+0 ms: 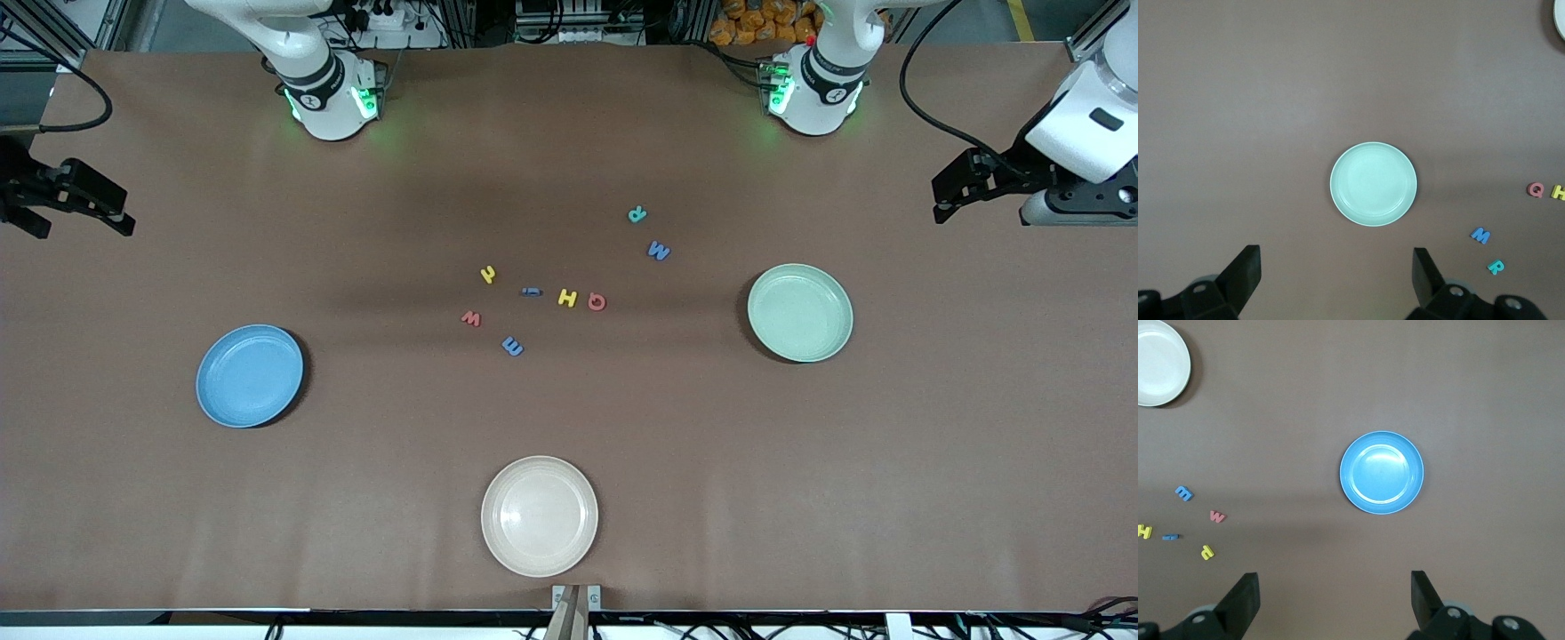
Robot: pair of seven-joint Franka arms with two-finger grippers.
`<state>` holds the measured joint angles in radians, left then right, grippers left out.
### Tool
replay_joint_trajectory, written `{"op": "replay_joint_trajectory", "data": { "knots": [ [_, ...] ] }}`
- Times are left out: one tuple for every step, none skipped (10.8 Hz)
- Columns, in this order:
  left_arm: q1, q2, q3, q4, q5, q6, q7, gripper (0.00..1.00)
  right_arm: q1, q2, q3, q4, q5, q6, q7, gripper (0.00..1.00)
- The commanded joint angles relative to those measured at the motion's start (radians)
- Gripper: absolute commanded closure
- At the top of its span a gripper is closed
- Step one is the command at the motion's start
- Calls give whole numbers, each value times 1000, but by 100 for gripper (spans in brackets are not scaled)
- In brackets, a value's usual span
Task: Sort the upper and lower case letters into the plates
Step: 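Move both grippers out from rest toward the scattered letters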
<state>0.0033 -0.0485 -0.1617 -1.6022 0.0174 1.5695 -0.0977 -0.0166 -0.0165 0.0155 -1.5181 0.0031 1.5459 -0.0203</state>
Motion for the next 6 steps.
{"op": "replay_joint_trajectory", "data": {
  "knots": [
    [6, 12, -7, -45, -84, -5, 6, 0, -5, 18, 12, -16, -11, 2, -9, 0],
    [7, 15, -6, -68, -117, -2, 1, 0, 3, 38, 14, -17, -11, 2, -3, 0],
    [0, 16, -10, -94, -111, 6, -26, 0, 18, 67, 15, -17, -11, 10, 5, 0],
    [-8, 22, -25, -132, -119, 35, -104, 0, 36, 96, 14, -19, -11, 22, 22, 0],
    [-11, 35, -73, -172, -113, 93, -170, 0, 59, 121, 15, -28, -9, 37, 57, 0],
    [-9, 48, -114, -200, -110, 137, -236, 0, 70, 136, 15, -54, -9, 74, 78, 0]
  ]
}}
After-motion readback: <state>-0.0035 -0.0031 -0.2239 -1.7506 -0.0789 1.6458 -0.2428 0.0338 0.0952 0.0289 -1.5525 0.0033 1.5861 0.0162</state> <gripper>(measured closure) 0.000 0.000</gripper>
